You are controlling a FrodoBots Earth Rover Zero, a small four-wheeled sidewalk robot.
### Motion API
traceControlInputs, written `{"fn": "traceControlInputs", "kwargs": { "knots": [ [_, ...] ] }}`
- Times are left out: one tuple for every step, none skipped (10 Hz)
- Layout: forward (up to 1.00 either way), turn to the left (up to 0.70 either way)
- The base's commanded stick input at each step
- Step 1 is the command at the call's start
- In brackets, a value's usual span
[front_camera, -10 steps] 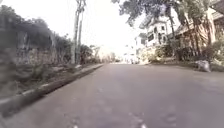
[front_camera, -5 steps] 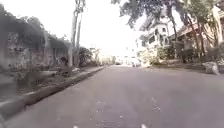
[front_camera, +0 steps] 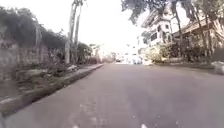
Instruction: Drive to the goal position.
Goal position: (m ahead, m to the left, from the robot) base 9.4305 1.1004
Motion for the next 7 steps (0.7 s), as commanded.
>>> {"fn": "traceControlInputs", "kwargs": {
  "knots": [
    [1.0, 0.0],
    [1.0, 0.0],
    [1.0, 0.0],
    [1.0, 0.0],
    [1.0, 0.0],
    [1.0, 0.0],
    [1.0, 0.0]
  ]
}}
